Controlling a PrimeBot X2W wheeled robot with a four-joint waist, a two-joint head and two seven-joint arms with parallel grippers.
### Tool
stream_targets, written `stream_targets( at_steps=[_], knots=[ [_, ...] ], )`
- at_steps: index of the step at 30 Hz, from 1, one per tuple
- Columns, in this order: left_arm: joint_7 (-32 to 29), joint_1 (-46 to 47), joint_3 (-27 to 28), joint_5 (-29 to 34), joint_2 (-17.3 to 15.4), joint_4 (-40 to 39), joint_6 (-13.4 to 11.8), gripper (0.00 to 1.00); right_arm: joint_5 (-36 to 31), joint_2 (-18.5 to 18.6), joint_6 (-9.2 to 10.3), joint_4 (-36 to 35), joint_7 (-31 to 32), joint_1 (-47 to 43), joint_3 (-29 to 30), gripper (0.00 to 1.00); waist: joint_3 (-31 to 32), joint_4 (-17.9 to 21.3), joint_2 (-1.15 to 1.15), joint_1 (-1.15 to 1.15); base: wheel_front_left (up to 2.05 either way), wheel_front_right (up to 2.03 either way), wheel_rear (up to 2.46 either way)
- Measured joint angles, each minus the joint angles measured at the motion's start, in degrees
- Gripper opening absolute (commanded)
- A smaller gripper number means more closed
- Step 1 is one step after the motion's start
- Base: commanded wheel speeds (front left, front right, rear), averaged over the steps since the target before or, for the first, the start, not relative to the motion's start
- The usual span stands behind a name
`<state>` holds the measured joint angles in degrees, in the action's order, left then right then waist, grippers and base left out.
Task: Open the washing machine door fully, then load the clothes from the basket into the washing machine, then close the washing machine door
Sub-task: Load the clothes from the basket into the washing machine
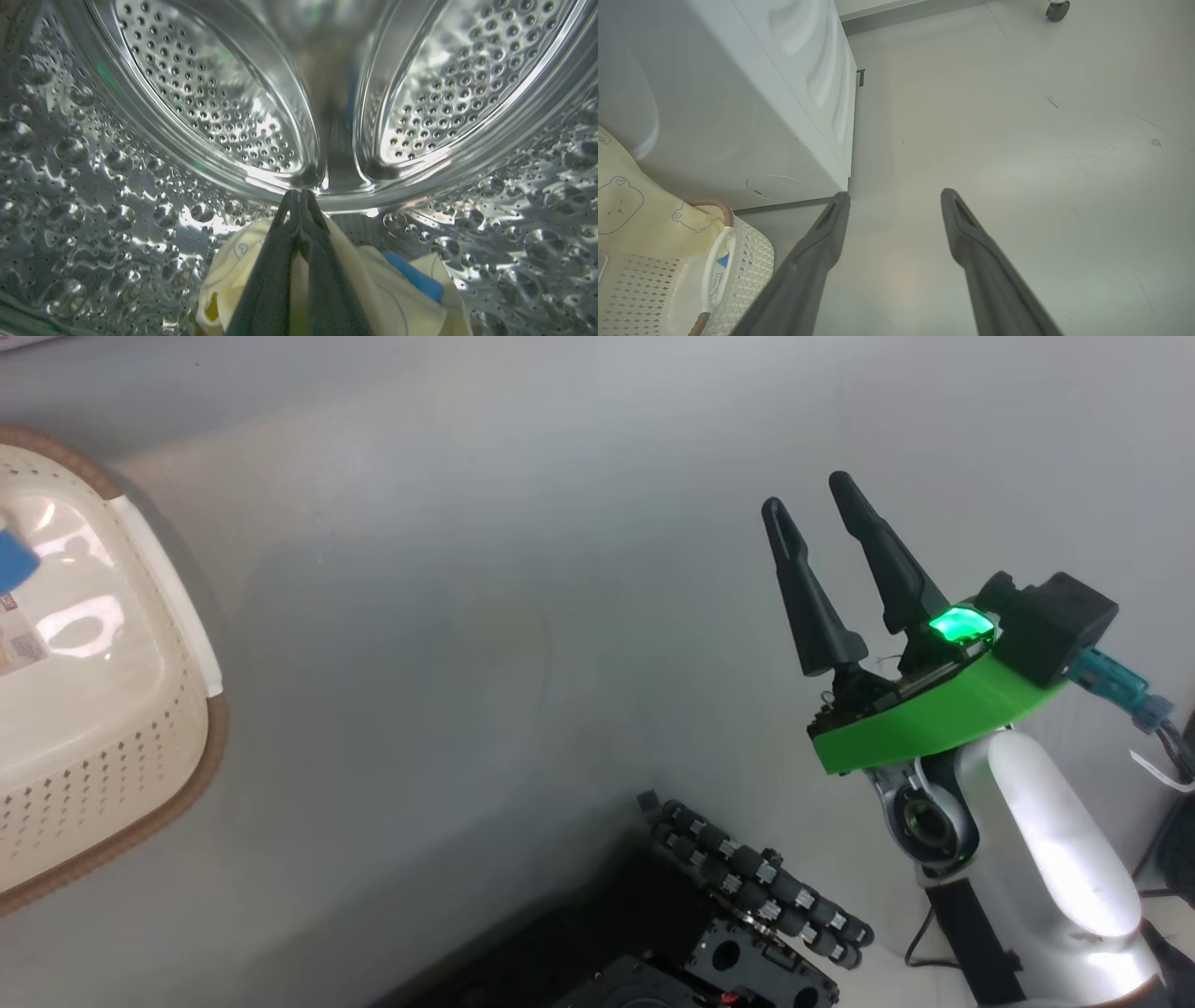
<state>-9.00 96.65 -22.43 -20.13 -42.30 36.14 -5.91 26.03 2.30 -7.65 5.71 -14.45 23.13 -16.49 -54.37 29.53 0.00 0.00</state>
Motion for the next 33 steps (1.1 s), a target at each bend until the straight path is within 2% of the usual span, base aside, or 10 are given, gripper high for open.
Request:
stream_targets(
  at_steps=[4, 9, 14, 15, 16, 17, 18, 28, 33],
  knots=[
    [4.4, 2.9, 0.1, 1.0, 0.5, 1.2, -0.8, 0.0, 0.2, 0.0, 0.0, 0.0, 0.0, 0.0, 0.0, 1.0, -0.7, 0.3, 0.0, 0.0, 0.0, 0.0, 0.0],
    [2.3, 4.5, 1.6, -2.4, 2.1, 6.2, -0.1, 0.0, 0.4, 0.0, 0.0, 0.2, 0.0, 0.1, 0.0, 1.0, -1.0, -0.1, 0.0, 0.0, 0.0, 0.0, 0.0],
    [0.3, 4.5, 1.5, -3.3, 3.7, 8.0, 0.4, 0.0, 0.4, 0.0, 0.0, 0.6, 0.0, 0.8, 0.0, 1.0, -1.0, -0.7, 0.0, 0.0, 0.0, 0.0, 0.0],
    [-0.2, 4.5, 1.5, -3.7, 3.9, 8.4, 0.4, 0.2, 0.3, 0.0, 0.0, 0.6, 0.0, 1.0, 0.0, 1.0, -1.0, -0.9, 0.0, 0.0, 0.0, 0.0, 0.0],
    [-0.4, 4.4, 1.5, -4.0, 4.2, 8.7, 0.7, 0.63, 0.2, 0.0, 0.0, 0.6, 0.0, 1.2, 0.0, 1.0, -0.9, -1.1, 0.0, 0.0, 0.0, 0.0, 0.0],
    [-0.4, 4.3, 1.5, -4.3, 4.5, 8.7, 0.8, 0.94, 0.2, 0.0, 0.0, 0.6, 0.0, 1.2, 0.2, 1.0, -0.9, -1.3, 0.0, 0.0, 0.0, 0.0, 0.0],
    [-0.4, 4.2, 1.5, -4.4, 4.8, 8.8, 0.8, 1.0, 0.1, 0.0, 0.0, 0.7, 0.0, 1.2, 0.3, 1.0, -0.8, -1.6, 0.0, 0.0, 0.0, 0.0, 0.0],
    [0.2, -1.4, 1.2, -6.3, 6.4, 8.3, 0.0, 1.0, -1.4, 0.0, 0.0, 1.5, 0.0, 1.2, 2.1, 1.0, 0.7, -4.1, 0.0, 0.0, 0.0, 0.0, 0.0],
    [1.5, -4.5, 1.0, -6.6, 7.0, 5.8, -1.8, 1.0, -2.5, 0.0, 0.0, 1.8, 0.0, 1.2, 3.2, 1.0, 2.1, -5.5, 0.0, -0.01, 0.0, 0.0, 0.0]
  ],
)
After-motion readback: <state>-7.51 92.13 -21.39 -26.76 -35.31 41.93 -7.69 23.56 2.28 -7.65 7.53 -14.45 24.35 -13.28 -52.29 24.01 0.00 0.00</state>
